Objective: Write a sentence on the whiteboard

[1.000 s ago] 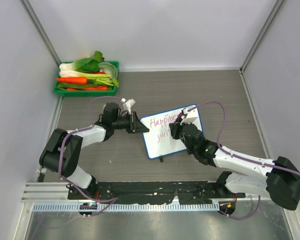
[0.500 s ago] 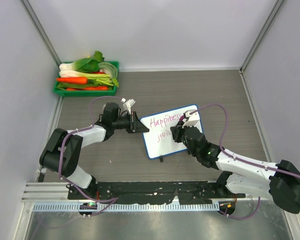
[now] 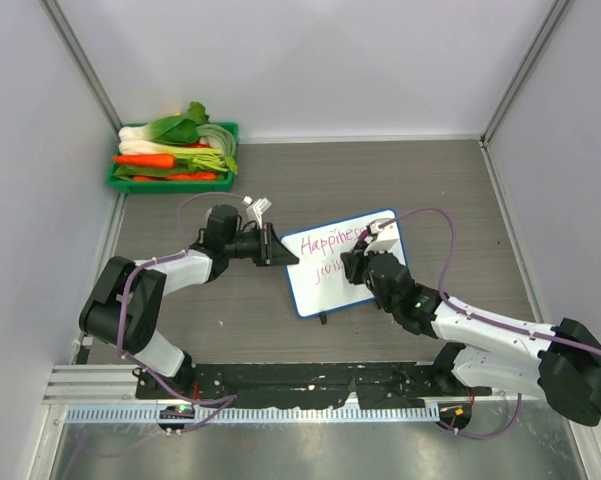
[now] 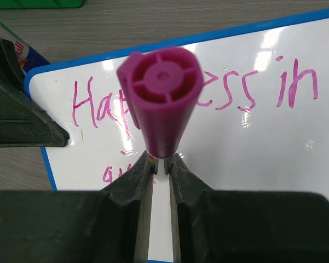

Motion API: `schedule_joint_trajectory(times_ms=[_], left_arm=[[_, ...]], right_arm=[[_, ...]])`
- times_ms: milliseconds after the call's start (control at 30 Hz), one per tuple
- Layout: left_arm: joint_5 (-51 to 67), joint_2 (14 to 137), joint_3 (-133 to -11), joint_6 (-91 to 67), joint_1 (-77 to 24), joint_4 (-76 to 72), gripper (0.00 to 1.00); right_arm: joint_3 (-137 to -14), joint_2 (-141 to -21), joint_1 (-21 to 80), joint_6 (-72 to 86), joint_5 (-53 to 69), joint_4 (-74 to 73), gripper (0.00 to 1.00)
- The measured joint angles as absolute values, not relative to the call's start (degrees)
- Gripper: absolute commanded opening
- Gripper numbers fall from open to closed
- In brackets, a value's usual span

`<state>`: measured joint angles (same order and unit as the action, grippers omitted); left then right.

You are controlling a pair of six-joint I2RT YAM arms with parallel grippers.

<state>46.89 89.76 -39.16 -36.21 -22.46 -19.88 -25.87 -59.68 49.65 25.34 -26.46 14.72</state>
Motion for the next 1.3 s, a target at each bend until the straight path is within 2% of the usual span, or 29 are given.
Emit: schedule_joint_trajectory(times_ms=[1300], left_arm=[[46.96, 89.76, -39.18, -36.18, -22.46, -19.86, 0.0]], right_arm=[[-28.21, -61.12, 49.36, 23.4, -29.32, 14.22, 0.01]])
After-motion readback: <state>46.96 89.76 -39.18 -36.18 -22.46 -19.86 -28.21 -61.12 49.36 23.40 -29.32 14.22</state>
